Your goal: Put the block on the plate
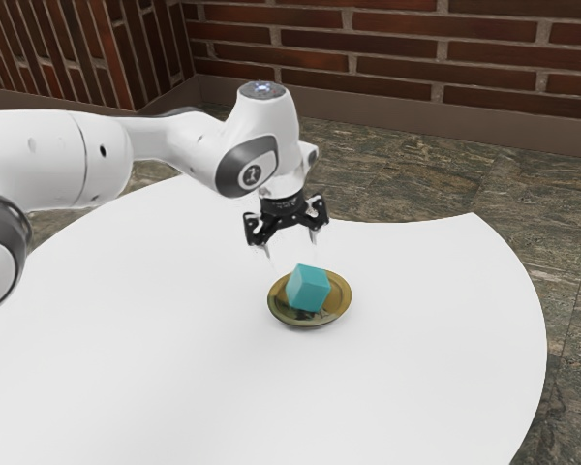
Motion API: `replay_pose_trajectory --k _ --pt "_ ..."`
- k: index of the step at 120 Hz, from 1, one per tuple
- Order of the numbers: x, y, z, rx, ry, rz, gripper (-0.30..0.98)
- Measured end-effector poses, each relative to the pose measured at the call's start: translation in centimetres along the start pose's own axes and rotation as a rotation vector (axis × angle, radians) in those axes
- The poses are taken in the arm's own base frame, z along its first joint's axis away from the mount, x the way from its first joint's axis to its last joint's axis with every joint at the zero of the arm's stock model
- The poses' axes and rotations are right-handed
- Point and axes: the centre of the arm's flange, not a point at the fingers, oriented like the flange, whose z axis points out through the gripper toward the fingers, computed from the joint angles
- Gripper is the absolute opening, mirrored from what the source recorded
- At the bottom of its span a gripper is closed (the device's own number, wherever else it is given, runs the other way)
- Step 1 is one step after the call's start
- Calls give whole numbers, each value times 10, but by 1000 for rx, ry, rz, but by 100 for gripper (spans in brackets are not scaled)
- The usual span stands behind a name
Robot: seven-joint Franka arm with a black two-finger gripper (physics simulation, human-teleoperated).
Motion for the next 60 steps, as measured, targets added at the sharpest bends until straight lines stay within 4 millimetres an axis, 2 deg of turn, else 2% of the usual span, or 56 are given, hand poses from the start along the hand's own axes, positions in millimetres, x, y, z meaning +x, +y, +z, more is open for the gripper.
replay_pose_trajectory --k 8,32,47,60 --pt "6 -7 -16 -2 0 12 65" --pt "39 -51 -75 1 -5 111 67" --pt "40 -93 -115 14 1 209 68" --pt "31 -119 -135 27 -1 298 68"
